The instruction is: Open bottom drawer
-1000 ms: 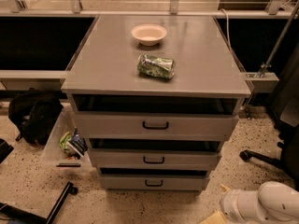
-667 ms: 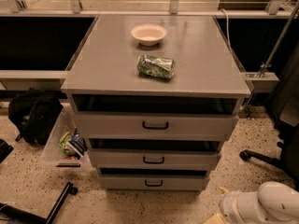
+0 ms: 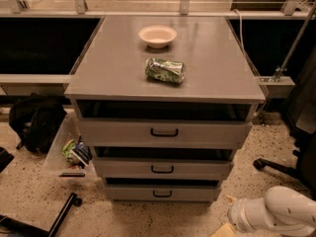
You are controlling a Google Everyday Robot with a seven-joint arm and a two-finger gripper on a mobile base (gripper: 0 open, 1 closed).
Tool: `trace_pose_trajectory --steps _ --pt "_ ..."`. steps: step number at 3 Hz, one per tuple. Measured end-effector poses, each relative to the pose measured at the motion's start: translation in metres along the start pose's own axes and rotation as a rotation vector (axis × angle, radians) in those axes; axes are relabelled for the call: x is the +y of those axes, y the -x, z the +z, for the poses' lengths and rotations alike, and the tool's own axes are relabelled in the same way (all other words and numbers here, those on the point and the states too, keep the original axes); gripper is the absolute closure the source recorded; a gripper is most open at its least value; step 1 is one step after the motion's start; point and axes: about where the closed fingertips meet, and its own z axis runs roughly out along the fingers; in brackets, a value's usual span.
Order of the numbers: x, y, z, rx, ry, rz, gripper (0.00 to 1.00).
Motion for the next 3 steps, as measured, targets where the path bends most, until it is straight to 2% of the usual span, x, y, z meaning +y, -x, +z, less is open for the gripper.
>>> trace_pose_trajectory --steps 1,2,3 --pt "-0.010 -0.008 0.013 0.030 0.022 -0.018 0.00" --pt "-0.031 -0.043 0.034 0.039 0.085 0.003 0.00" --pt "-0.049 -0.049 0.053 0.016 0.094 0.027 0.00"
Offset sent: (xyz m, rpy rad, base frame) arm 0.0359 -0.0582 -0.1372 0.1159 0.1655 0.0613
